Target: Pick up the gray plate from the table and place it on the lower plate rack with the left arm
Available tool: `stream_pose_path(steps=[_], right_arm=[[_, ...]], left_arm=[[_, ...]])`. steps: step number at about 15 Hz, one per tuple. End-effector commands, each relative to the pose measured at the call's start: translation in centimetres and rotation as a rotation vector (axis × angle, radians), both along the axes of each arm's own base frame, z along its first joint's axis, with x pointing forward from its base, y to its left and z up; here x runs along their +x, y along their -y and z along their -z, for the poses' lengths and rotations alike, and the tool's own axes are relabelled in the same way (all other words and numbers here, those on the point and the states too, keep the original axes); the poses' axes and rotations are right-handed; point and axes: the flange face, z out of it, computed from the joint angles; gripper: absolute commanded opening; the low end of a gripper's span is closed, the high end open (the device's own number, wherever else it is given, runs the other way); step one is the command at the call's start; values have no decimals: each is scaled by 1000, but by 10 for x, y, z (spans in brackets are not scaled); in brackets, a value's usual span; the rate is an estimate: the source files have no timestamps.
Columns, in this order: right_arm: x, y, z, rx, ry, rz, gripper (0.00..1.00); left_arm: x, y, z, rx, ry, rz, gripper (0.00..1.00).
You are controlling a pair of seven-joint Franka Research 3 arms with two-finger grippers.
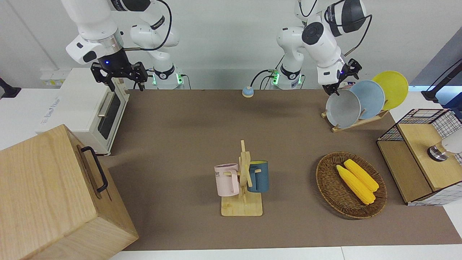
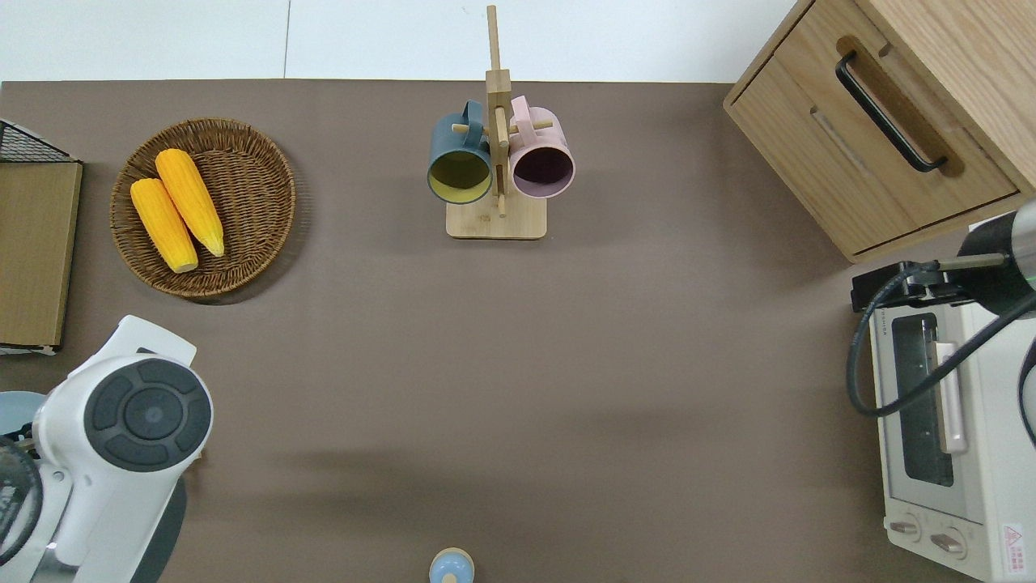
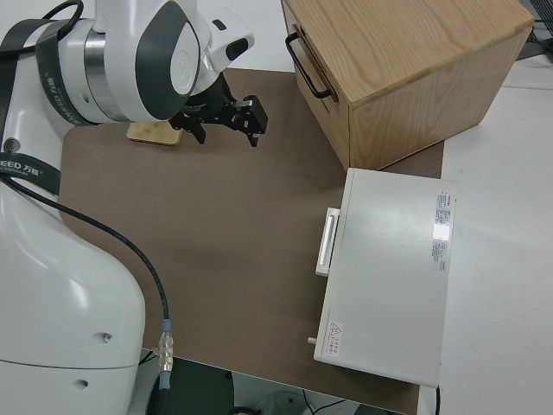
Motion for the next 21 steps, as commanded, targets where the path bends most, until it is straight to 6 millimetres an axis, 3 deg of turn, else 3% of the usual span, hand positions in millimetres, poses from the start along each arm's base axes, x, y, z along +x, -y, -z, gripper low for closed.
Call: stream_pose_path(steps=[1, 8, 11, 15, 18, 21], right_arm=[[0, -1, -3, 3, 5, 2, 983], [0, -1, -3, 3, 5, 2, 983], [0, -1, -3, 3, 5, 2, 983], [0, -1, -3, 3, 5, 2, 983], [0, -1, -3, 3, 5, 2, 983], [0, -1, -3, 3, 5, 2, 983]], left_arm=[[16, 38, -29, -114, -47, -21, 1000], [11, 75, -73, -383, -52, -15, 1000], [11, 82, -98, -521, -95, 118, 1000], [23, 84, -103, -651, -133, 367, 1000], [40, 73, -92, -663, -115, 365, 1000], [45, 72, -91, -663, -102, 369, 1000]])
